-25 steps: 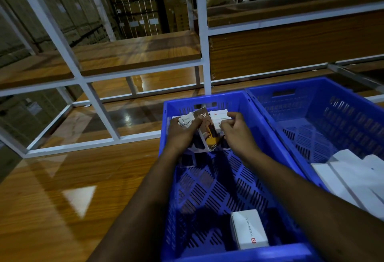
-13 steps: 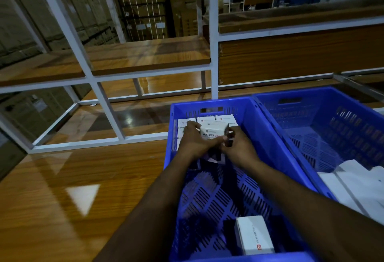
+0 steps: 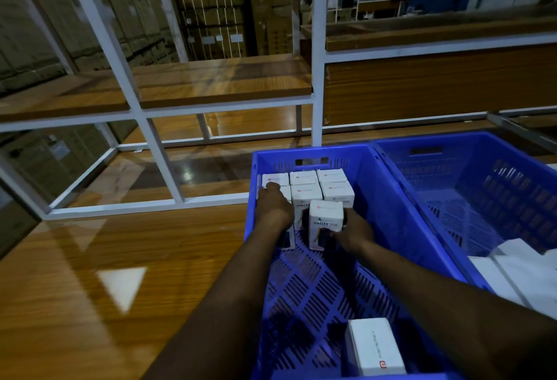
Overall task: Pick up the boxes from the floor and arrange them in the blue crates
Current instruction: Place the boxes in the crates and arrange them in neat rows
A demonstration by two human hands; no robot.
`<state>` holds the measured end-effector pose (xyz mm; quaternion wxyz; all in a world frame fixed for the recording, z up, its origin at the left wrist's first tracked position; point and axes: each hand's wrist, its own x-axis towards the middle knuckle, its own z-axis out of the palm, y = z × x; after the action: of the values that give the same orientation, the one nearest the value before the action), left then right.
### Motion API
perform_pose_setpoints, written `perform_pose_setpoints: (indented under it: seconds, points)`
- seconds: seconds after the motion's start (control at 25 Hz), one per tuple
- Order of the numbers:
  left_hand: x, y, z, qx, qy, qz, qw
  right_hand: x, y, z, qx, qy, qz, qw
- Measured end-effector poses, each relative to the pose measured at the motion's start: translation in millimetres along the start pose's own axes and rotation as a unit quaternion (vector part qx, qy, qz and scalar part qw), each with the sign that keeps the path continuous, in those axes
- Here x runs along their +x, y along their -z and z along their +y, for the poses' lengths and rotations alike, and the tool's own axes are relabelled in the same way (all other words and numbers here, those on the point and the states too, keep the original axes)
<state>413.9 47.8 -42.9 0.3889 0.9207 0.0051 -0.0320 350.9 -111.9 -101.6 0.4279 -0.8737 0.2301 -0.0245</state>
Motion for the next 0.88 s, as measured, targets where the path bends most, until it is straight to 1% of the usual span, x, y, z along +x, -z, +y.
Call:
perform_pose_setpoints:
  seconds: [0.12,0.24,0.44,0.6,0.68,0.76,0.88]
  points:
    - [1,0,0,0.01,0.006,0.0,1.0,4,-8,2,-0.06,0.016,-0.009,0.998]
    - [3,-2,-2,0.021,-0.003,-0.004,1.0,5,-19,-2,-0.083,0.032,-0.013,0.996]
    - [3,-1,-1,0.056,-0.023,-0.005,0.998,-5,-27,-11,-0.176,0.075,0.02,0.981]
    - [3,-1,1,0.087,-0.034,0.006,0.996,-5,-21,-8,-0.202,0.089,0.011,0.975]
    - [2,-1,1,0.096,-0.034,0.002,0.995,-2,-18,-9,-0.201,0.088,-0.013,0.976]
    - [2,0,1,0.095,-0.039,-0.002,0.995,5,-13,-10,-0.202,0.062,-0.06,0.976]
    - [0,1,3,0.095,-0.063,0.011,0.993,12,-4,-19,-0.237,0.03,-0.124,0.963]
